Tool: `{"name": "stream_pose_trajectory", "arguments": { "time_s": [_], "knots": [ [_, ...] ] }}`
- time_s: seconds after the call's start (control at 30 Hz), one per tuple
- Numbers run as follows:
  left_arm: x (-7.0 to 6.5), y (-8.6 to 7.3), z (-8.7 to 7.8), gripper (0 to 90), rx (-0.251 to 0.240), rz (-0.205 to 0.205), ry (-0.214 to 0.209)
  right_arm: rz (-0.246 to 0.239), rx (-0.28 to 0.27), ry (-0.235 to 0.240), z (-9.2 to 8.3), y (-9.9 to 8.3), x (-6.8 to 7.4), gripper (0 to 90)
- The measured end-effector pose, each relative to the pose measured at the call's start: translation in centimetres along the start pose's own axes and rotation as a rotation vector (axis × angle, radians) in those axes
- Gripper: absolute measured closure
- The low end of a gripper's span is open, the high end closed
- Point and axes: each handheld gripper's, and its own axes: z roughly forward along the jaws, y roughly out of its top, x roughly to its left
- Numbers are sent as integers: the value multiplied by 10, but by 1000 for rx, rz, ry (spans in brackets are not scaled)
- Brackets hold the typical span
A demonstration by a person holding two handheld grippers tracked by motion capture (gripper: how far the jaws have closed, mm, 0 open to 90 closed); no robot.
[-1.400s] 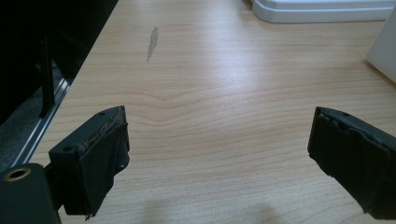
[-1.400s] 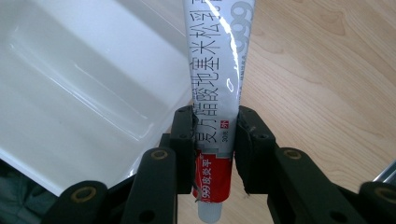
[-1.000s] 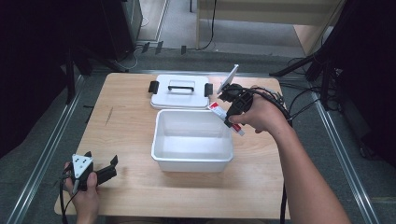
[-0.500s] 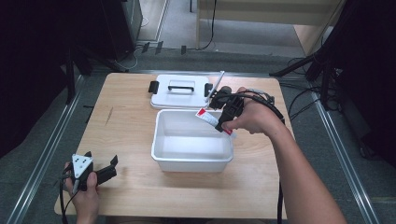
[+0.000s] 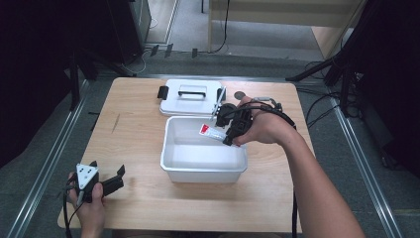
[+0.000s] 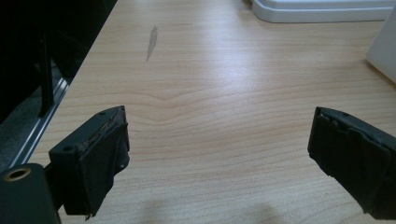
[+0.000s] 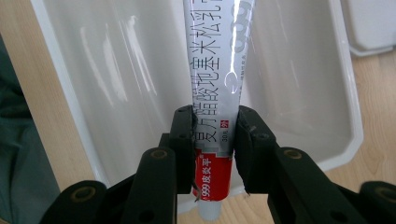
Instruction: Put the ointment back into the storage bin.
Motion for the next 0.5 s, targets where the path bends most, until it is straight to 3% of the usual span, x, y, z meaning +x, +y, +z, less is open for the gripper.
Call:
{"name": "stream_pose_trajectory", "arguments": {
  "time_s": [0.03,0.27,0.47,0.5],
  "knots": [
    [0,0,0,58,0,0,0,-33,-3,-1,2,1,2,718],
    [0,0,0,58,2,-2,3,-137,-11,15,9,4,9,717],
    [0,0,0,58,1,-4,2,-160,-8,12,15,7,10,717],
    [0,0,0,58,1,-5,1,-136,3,16,16,7,12,717]
  ]
}}
